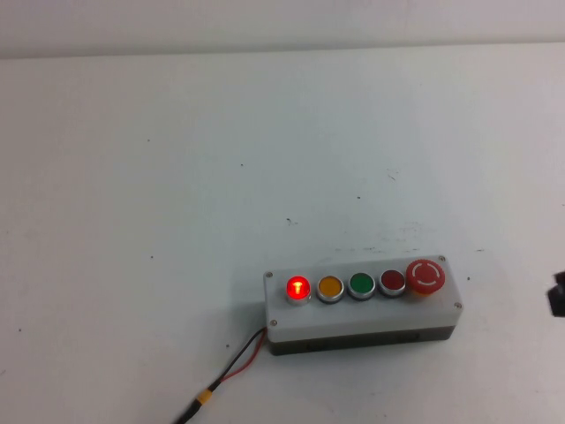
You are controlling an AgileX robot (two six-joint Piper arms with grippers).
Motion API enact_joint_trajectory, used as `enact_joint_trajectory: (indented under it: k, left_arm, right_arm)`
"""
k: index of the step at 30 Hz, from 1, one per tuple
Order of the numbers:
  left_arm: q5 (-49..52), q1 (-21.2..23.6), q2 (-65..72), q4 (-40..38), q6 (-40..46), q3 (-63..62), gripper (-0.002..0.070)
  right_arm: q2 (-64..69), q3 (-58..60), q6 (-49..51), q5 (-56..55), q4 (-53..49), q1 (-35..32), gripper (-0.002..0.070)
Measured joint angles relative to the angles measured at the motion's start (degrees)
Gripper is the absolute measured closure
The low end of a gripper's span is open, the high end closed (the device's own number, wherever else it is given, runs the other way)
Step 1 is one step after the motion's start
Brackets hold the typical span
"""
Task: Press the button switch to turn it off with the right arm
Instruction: Press the button to turn off
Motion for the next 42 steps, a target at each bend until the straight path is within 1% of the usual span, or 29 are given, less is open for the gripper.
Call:
enact_joint_trajectory:
  k: [4, 9, 12, 19, 24, 27, 36, 42]
  left_arm:
    - [0.0, 0.0, 0.0, 0.0, 0.0, 0.0, 0.0677]
    - [0.0, 0.0, 0.0, 0.0, 0.0, 0.0, 0.0677]
    - [0.0, 0.0, 0.0, 0.0, 0.0, 0.0, 0.0677]
    - [0.0, 0.0, 0.0, 0.0, 0.0, 0.0, 0.0677]
    - [0.0, 0.0, 0.0, 0.0, 0.0, 0.0, 0.0677]
    - [0.0, 0.0, 0.0, 0.0, 0.0, 0.0, 0.0677]
    - [0.0, 0.0, 0.0, 0.0, 0.0, 0.0, 0.0677]
    - [0.0, 0.0, 0.0, 0.0, 0.0, 0.0, 0.0677]
  right_arm:
    - [8.13, -5.72, 1.39, -0.23, -1.44, 8.12, 0.0692]
    - [18.77, -16.28, 6.31, -0.12, -7.94, 17.61, 0.0692]
    - [25.15, -23.33, 7.26, 1.59, -9.48, 21.94, 0.0692]
    - [39.82, -40.94, 7.78, 7.08, -12.38, 29.45, 0.0692]
    - [47.19, -49.67, 7.45, 8.56, -12.9, 31.05, 0.0692]
    - [49.8, -51.44, 7.45, 8.56, -13.14, 31.05, 0.0692]
    - [51.68, -51.29, 6.88, 9.04, -11.66, 31.13, 0.0692]
    - [49.05, -46.36, 5.72, 9.23, -10.19, 32.86, 0.0692]
